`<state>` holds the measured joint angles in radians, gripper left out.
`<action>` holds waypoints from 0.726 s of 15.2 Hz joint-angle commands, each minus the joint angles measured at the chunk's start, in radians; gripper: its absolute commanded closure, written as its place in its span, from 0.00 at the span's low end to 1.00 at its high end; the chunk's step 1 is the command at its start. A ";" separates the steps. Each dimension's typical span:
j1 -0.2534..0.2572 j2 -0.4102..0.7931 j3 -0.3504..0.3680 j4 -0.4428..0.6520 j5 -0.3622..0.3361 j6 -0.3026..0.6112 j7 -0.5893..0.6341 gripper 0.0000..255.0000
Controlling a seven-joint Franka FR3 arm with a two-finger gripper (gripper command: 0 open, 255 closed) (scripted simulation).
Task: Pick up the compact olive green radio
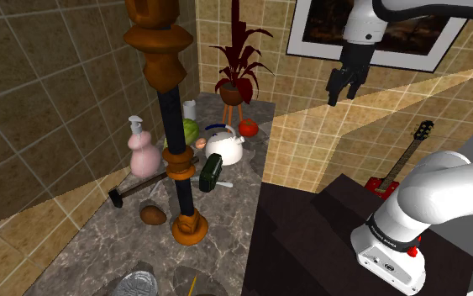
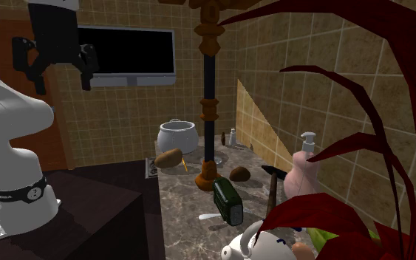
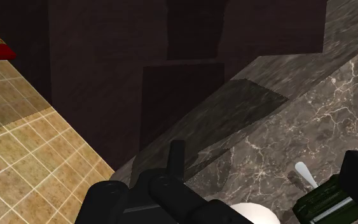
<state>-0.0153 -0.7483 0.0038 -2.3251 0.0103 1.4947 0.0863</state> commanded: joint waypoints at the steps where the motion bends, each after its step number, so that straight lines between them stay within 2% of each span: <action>1: 0.000 0.000 0.000 0.000 0.000 0.000 0.000 0.00; 11: 0.012 0.167 0.162 -0.102 0.122 0.304 0.272 0.00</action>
<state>-0.0059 -0.6141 0.1437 -2.4217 0.1184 1.7538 0.3244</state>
